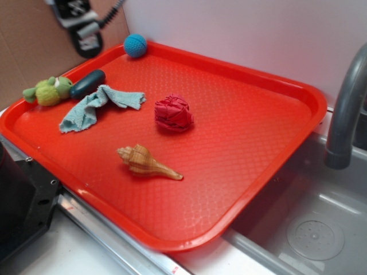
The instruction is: Grab the shell.
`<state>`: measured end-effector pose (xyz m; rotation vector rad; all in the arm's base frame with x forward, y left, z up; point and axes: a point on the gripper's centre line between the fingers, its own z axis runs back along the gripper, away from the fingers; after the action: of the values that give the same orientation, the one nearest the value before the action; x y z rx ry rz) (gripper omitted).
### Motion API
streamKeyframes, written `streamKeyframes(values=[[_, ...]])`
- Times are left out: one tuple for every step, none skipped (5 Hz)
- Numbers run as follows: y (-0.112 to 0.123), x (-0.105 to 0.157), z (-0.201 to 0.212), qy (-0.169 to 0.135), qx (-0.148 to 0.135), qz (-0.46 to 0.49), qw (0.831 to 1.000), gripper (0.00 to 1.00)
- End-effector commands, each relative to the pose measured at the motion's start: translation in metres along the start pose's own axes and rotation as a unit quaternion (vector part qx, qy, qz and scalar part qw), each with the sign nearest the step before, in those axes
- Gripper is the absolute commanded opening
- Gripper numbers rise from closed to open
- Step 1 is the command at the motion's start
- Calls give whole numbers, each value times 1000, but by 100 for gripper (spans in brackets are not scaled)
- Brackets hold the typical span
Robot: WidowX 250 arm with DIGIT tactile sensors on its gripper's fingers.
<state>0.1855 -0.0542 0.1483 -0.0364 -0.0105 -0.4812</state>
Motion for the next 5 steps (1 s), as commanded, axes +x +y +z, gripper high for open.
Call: streamKeyframes(values=[[-35,34,-38,-41,-4,-232,972,100],[-51,24,-46,-24,-23,-292,956,100],[-54,0,-59,-22,-23,-297,954,100],[-48,-12,-87,-11,-25,-312,950,100],[-56,-16,-118,13,-33,-353,935,100]])
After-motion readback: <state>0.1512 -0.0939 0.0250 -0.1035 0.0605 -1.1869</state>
